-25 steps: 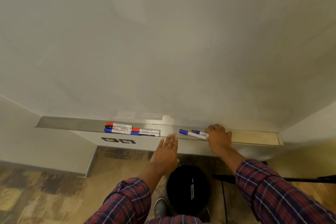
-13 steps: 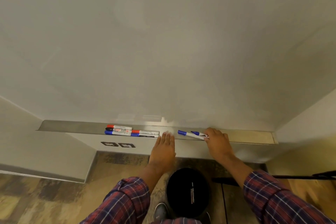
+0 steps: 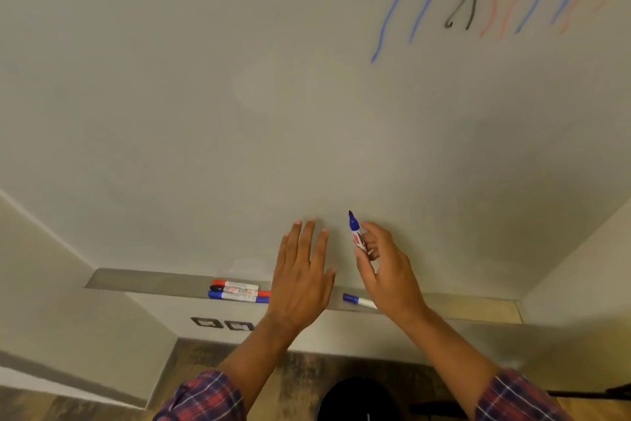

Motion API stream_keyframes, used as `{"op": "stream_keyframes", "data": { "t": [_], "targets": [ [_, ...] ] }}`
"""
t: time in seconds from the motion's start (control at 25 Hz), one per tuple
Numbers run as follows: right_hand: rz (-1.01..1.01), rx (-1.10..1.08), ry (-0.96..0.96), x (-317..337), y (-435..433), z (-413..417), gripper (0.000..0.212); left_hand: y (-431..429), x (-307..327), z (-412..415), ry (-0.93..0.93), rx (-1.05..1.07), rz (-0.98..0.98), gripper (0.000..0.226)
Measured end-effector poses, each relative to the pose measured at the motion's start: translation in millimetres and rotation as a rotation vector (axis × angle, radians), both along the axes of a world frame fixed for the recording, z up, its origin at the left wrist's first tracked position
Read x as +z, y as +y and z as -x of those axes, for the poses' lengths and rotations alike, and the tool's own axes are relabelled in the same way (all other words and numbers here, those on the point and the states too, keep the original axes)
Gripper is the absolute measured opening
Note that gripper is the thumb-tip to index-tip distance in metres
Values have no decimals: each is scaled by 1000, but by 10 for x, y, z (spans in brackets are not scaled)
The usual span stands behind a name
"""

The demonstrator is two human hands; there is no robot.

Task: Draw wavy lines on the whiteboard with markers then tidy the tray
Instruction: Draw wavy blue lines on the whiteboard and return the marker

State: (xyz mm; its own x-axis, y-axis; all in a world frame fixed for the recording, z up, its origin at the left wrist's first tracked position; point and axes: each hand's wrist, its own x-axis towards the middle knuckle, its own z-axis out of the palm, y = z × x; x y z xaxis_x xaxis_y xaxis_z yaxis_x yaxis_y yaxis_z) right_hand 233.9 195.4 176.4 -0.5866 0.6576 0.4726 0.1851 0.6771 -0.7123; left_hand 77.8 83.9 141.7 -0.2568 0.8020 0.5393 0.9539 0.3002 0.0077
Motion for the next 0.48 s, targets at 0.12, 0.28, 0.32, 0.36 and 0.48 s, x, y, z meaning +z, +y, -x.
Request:
{"op": "stream_keyframes", "data": {
  "t": [0.12, 0.28, 0.32, 0.36, 0.48],
  "targets": [
    [-99, 53, 169, 595, 7, 165, 54, 154, 614, 232, 52, 3, -164, 80],
    [-364, 78, 318, 1322, 114, 331, 32, 362, 1507, 440, 130, -20, -346, 81],
    [-420, 79, 341, 1504, 134, 356, 29, 406, 1723, 472, 154, -28, -385, 81],
    [-462, 85, 368, 1674, 146, 372, 28, 442, 1921, 505, 181, -39, -419, 79],
    [-462, 146, 416, 2195, 172, 398, 31, 557, 2510, 635, 281, -62, -501, 77]
  ]
}}
